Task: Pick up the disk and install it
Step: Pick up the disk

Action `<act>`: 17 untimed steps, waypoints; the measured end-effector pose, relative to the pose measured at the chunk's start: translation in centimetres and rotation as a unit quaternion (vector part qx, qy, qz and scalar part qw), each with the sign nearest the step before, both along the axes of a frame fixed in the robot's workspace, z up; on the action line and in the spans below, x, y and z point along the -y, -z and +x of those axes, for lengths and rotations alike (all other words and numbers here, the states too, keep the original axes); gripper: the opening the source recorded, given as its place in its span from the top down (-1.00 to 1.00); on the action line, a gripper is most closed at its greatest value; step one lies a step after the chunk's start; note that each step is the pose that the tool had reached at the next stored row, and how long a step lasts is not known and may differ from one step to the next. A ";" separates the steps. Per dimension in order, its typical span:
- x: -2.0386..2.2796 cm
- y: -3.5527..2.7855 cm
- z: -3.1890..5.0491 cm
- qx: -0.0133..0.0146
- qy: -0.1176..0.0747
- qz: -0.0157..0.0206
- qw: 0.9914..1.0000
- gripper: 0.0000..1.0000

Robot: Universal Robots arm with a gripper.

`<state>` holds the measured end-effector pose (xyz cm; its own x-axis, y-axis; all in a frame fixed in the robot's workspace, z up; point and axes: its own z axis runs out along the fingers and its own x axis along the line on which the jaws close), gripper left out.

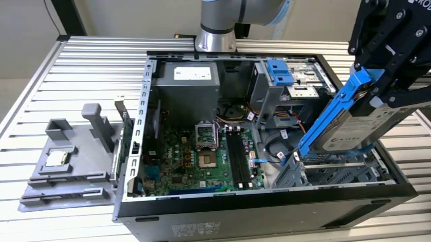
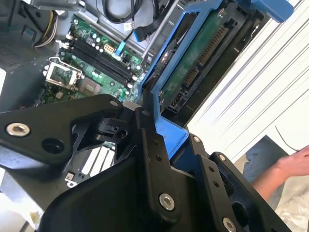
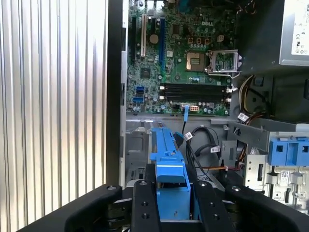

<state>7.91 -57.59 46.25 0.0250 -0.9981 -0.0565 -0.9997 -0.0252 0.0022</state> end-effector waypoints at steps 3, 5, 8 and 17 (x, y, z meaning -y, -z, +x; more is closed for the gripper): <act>0.00 0.00 0.00 0.000 0.000 0.000 1.000 1.00; 0.00 0.18 0.02 0.001 0.000 0.001 1.000 1.00; 0.00 0.52 0.05 0.002 0.000 0.005 1.000 1.00; 0.00 1.16 0.34 0.008 0.000 0.018 1.000 1.00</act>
<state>8.25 -57.59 45.09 0.0263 -0.9954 -0.0926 -0.9996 -0.0250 -0.0155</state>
